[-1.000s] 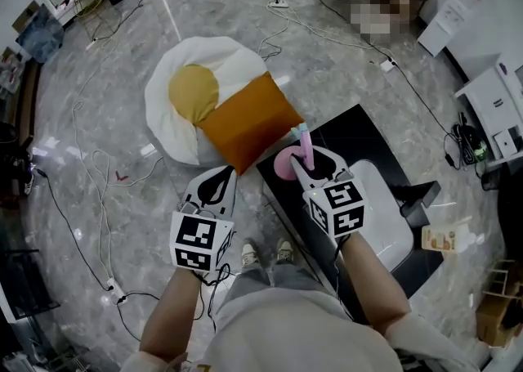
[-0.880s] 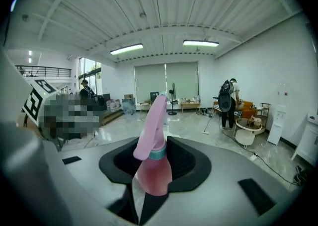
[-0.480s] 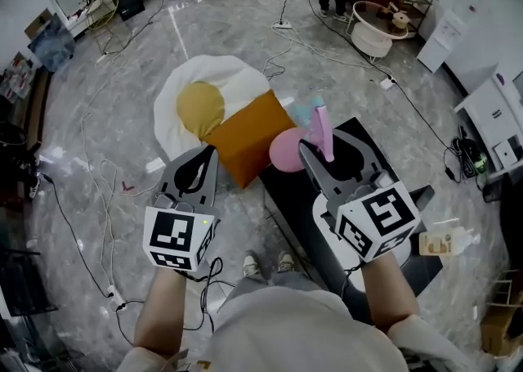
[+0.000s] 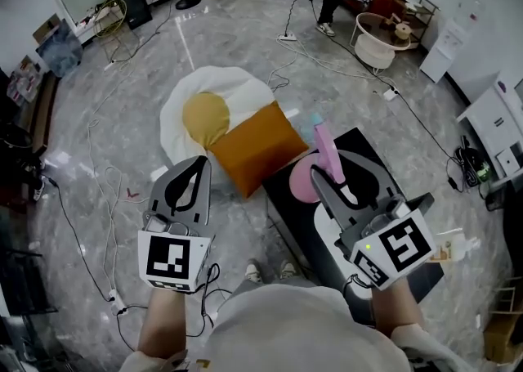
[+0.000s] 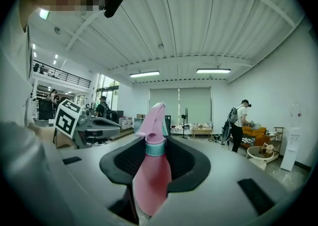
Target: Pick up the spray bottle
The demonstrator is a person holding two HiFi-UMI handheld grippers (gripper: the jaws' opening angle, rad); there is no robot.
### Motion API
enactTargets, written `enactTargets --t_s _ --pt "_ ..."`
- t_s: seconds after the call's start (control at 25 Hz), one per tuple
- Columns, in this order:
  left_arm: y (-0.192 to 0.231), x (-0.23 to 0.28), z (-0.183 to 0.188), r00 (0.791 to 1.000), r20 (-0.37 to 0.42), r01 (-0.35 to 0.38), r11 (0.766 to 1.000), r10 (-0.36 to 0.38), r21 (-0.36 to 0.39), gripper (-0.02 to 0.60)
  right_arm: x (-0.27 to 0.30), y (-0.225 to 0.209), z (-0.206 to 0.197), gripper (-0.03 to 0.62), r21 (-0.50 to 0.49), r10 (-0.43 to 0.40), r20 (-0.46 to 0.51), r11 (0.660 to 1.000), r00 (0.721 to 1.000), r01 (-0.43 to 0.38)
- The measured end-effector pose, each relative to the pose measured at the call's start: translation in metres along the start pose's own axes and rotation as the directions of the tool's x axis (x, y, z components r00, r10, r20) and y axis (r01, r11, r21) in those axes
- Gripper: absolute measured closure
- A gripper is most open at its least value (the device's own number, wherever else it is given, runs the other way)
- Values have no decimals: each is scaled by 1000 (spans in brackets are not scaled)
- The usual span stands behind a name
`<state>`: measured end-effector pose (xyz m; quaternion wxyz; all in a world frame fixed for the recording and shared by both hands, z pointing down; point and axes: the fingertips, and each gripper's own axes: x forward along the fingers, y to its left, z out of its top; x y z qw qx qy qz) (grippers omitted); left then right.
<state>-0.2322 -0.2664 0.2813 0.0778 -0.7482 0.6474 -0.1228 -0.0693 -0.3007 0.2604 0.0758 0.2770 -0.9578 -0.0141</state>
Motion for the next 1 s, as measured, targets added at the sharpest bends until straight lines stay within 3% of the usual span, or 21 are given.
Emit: enactTargets --t_s 0.2,0.4,0.64,1.0 --pt "-5 -8 -7 1000 3 26 998 -26 -53 563 -4 6 -20 434 19 36 -47 999 998 -35" --pt "-11 -15 -36 997 -57 35 991 -42 -129 563 -6 16 -41 434 25 52 -90 998 995 -50" --pt "-21 -24 -58 992 -114 34 989 -51 -145 563 -5 22 -60 434 30 69 -134 997 989 -65" --pt "-24 -29 -63 990 -128 43 991 -59 -129 563 2 30 -62 434 38 83 -133 996 988 -78"
